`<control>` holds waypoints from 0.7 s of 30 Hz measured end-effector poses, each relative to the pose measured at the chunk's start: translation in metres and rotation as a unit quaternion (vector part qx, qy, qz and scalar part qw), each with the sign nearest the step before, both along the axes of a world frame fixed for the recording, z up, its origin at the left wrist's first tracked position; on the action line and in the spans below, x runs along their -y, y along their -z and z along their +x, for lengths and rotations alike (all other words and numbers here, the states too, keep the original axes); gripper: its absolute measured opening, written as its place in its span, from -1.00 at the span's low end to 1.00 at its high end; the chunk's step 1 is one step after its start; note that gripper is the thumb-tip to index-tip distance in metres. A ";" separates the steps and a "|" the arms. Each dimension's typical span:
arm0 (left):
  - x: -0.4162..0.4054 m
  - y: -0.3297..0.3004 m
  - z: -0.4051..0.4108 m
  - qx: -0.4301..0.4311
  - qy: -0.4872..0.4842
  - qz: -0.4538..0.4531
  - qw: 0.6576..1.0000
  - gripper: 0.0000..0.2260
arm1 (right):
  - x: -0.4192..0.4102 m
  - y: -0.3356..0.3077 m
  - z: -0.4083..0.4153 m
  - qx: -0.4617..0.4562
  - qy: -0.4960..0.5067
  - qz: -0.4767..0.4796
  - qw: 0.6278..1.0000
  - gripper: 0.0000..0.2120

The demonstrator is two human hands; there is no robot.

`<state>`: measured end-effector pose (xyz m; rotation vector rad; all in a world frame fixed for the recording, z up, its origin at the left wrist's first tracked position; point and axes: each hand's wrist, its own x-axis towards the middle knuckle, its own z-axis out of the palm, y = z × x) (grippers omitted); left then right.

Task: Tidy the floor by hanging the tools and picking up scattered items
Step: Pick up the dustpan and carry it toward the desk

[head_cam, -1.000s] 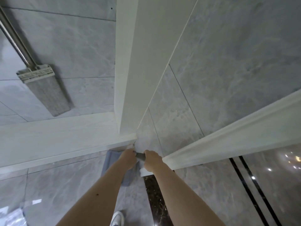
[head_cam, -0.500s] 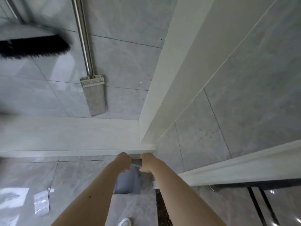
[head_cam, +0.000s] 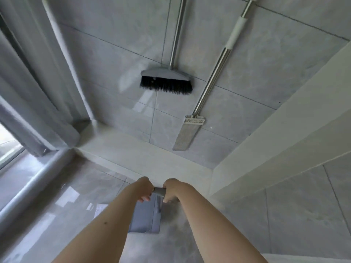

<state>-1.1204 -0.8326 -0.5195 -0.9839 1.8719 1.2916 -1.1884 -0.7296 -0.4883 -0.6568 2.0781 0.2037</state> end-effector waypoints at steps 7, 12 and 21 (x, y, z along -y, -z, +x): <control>0.083 -0.019 0.077 -0.001 -0.119 -0.027 0.992 -0.79 | 0.103 -0.016 0.048 0.001 -0.142 -0.017 0.990 -0.56; 0.126 -0.033 0.136 -0.020 -0.259 -0.052 0.964 -0.74 | 0.174 -0.028 0.088 0.014 -0.251 -0.032 0.967 -0.71; 0.160 -0.058 0.239 -0.023 -0.450 -0.088 0.888 -0.75 | 0.266 -0.050 0.176 0.012 -0.461 -0.044 0.886 -0.70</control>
